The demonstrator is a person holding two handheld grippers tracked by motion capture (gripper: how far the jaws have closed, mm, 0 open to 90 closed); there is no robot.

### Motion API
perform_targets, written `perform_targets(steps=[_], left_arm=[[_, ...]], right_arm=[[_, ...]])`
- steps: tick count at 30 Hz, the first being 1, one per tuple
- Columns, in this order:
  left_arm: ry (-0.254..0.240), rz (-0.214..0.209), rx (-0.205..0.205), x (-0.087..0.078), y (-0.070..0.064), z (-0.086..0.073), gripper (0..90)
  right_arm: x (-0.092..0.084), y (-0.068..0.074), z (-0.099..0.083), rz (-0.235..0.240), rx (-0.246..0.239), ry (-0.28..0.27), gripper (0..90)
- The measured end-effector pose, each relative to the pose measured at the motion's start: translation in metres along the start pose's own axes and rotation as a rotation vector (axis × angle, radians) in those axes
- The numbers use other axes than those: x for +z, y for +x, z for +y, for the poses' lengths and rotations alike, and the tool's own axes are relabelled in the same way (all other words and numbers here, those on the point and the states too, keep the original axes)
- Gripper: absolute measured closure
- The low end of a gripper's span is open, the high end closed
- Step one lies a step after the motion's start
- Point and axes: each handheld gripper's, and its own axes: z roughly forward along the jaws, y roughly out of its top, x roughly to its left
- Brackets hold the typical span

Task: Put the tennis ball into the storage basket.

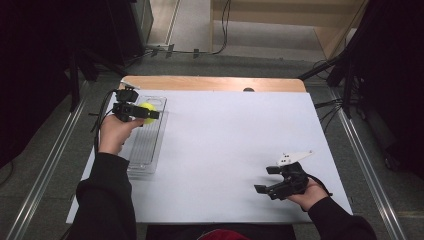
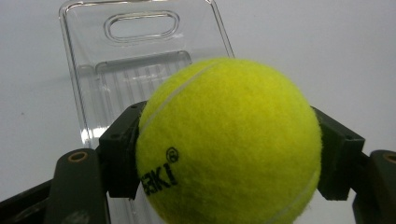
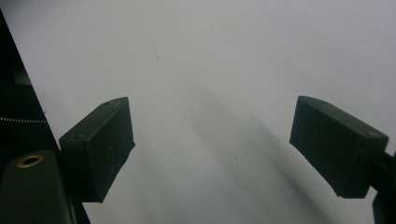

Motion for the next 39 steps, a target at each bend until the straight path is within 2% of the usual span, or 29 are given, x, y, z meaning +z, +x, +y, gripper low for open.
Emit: perform_targets(steps=[18, 24, 30, 34, 39], left_arm=[[0.051, 0.021, -0.011, 0.015, 0.005, -0.005, 26.0], [0.059, 0.039, -0.011, 0.016, 0.006, -0.005, 25.8], [0.065, 0.032, -0.001, 0.017, 0.006, -0.005, 25.5], [0.032, 0.02, -0.019, 0.013, 0.006, -0.004, 24.0], [0.002, 0.013, -0.016, 0.008, 0.004, -0.003, 24.0]], right_arm=[[0.0, 0.0, 0.0, 0.001, 0.0, 0.001, 11.6], [0.0, 0.0, 0.0, 0.0, -0.001, -0.001, 11.6], [0.0, 0.0, 0.0, 0.001, -0.001, -0.001, 11.6], [0.0, 0.0, 0.0, 0.0, -0.001, -0.001, 11.6], [0.0, 0.0, 0.0, 0.001, -0.002, -0.001, 11.6]])
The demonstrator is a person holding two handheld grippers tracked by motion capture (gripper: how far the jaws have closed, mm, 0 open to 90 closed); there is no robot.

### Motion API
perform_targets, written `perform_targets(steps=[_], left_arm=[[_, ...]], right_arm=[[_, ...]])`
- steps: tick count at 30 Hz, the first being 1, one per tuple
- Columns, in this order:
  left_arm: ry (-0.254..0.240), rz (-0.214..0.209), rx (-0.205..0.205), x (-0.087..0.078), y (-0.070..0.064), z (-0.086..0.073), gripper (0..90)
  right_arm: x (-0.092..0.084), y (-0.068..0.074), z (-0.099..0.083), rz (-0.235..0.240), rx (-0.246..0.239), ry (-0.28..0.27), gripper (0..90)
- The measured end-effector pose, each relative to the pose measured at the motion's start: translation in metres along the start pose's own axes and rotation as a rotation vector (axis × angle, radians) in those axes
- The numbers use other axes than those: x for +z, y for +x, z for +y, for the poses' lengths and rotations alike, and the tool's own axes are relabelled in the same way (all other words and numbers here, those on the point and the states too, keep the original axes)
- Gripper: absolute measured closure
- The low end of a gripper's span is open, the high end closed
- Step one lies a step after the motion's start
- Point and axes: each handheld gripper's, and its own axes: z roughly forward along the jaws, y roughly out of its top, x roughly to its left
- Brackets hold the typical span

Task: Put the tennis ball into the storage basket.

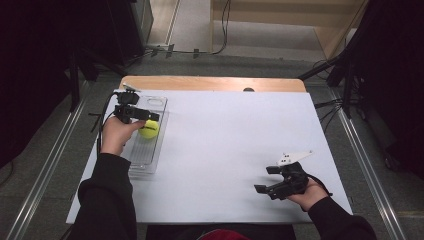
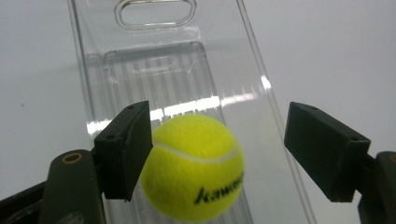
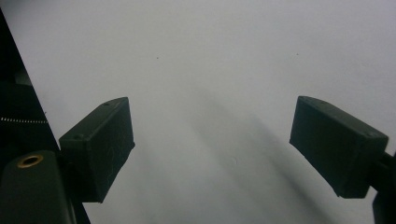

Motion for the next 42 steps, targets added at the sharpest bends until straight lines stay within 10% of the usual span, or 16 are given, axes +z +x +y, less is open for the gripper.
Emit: perform_targets(steps=[20, 42], left_arm=[[-0.064, -0.076, 0.023, -0.023, -0.015, 0.01, 22.6], [-0.009, -0.144, 0.1, -0.011, -0.043, 0.009, 22.6]], right_arm=[[0.0, -0.001, 0.0, -0.001, 0.004, 0.0, 11.6], [0.001, 0.0, 0.002, 0.004, -0.007, -0.002, 11.6]])
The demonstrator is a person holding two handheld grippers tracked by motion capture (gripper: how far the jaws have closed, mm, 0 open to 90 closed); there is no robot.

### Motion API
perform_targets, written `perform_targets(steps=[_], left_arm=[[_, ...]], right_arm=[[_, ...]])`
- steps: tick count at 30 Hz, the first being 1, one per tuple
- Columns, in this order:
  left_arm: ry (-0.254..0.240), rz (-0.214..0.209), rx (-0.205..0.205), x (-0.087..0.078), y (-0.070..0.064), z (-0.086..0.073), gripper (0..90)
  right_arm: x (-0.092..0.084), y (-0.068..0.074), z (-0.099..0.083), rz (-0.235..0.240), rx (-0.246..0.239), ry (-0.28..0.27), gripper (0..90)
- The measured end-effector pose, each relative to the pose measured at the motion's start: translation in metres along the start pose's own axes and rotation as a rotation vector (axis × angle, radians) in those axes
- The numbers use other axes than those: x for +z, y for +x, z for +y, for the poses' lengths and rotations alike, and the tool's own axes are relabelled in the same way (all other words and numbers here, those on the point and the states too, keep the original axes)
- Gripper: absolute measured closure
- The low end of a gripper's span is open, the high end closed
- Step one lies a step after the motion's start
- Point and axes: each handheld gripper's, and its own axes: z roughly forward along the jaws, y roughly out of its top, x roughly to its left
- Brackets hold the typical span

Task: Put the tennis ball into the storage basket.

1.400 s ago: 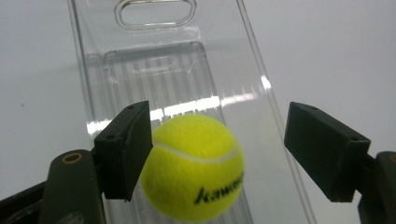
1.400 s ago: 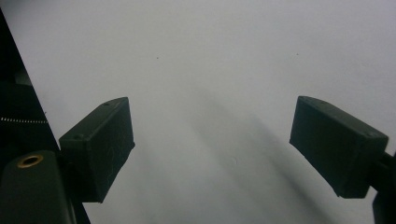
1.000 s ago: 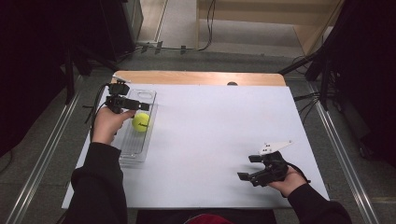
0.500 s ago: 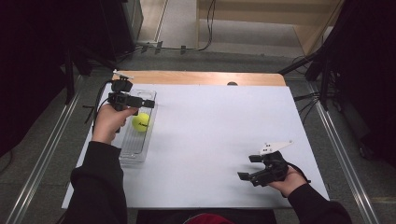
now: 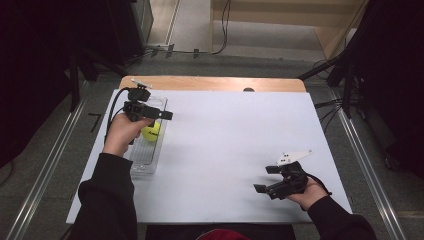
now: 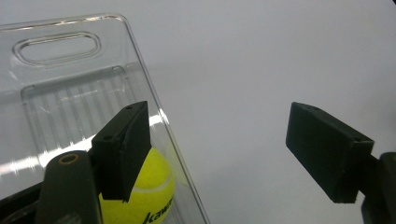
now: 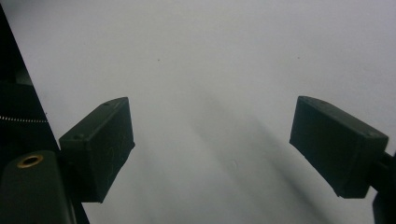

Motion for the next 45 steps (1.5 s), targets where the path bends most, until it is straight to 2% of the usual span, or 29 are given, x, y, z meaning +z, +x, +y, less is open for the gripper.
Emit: perform_targets(steps=[8, 16, 19, 24, 28, 36, 39, 45], left_arm=[[-0.011, -0.066, 0.012, 0.006, -0.011, 0.0, 22.7], [0.001, -0.101, 0.043, 0.012, -0.022, -0.001, 22.7], [0.008, -0.128, 0.044, 0.015, -0.025, -0.003, 22.7], [-0.006, -0.137, 0.053, 0.016, -0.03, -0.005, 22.7], [-0.018, -0.166, 0.046, 0.016, -0.032, -0.007, 22.7], [-0.031, -0.18, 0.059, 0.014, -0.038, -0.014, 22.7], [-0.031, -0.166, 0.064, 0.015, -0.041, -0.016, 22.7], [-0.018, -0.164, 0.083, 0.018, -0.047, -0.022, 22.7]], right_arm=[[0.0, 0.001, 0.001, 0.003, -0.003, 0.001, 11.6], [-0.001, 0.0, 0.0, 0.0, -0.003, -0.002, 11.6], [-0.001, -0.001, 0.0, 0.0, -0.003, -0.003, 11.6], [-0.002, -0.001, 0.0, -0.001, -0.002, -0.001, 11.6], [-0.002, -0.001, 0.0, -0.001, 0.0, -0.003, 11.6], [-0.003, -0.001, 0.0, -0.003, 0.002, -0.005, 11.6], [-0.003, -0.001, 0.0, -0.002, 0.001, -0.006, 11.6], [-0.003, -0.001, 0.0, -0.004, 0.004, -0.004, 11.6]])
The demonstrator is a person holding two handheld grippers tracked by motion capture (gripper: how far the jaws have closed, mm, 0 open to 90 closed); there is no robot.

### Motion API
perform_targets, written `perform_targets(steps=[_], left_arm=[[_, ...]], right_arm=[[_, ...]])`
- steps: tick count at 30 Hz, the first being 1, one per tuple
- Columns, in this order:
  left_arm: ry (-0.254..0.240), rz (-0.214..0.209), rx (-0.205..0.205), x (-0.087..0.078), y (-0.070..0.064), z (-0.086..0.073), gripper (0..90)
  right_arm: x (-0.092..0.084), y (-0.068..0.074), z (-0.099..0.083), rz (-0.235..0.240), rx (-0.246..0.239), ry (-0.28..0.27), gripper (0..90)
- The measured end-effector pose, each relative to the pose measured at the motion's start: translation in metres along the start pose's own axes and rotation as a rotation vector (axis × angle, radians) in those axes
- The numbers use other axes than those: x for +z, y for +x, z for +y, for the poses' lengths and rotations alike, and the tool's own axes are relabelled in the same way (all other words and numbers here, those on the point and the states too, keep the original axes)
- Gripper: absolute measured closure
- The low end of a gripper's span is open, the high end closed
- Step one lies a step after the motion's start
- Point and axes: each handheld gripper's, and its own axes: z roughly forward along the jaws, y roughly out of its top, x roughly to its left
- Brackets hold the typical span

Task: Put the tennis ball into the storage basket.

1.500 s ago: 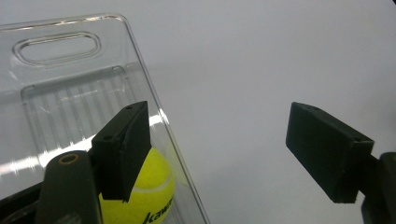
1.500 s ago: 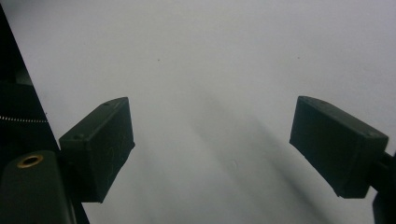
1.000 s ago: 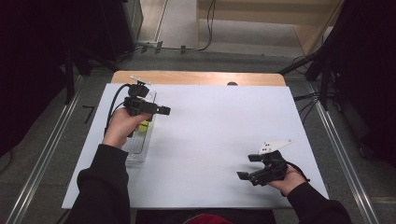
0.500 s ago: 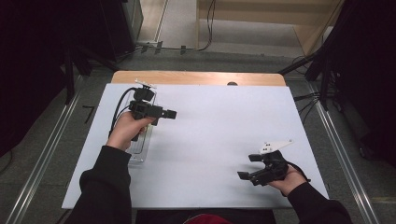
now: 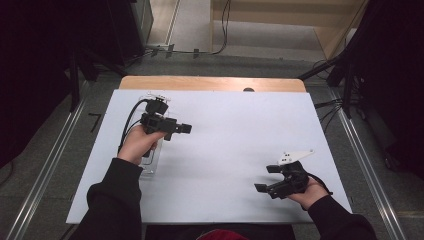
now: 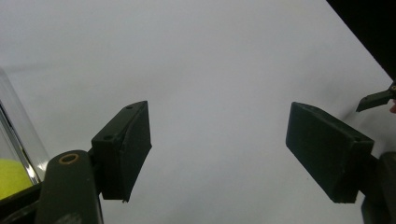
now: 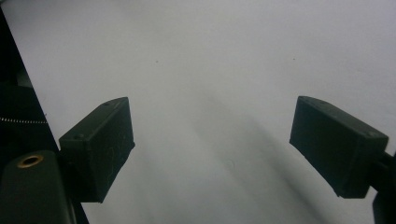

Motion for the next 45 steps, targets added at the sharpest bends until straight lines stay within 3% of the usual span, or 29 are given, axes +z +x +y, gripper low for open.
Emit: perform_targets(steps=[16, 45], left_arm=[[0.024, -0.013, 0.036, 0.005, -0.015, -0.023, 22.7], [0.0, -0.024, 0.074, 0.003, -0.026, -0.052, 22.7]], right_arm=[[-0.001, 0.0, -0.001, 0.001, 0.005, -0.005, 11.6], [-0.002, 0.0, -0.001, -0.004, 0.004, -0.003, 11.6]])
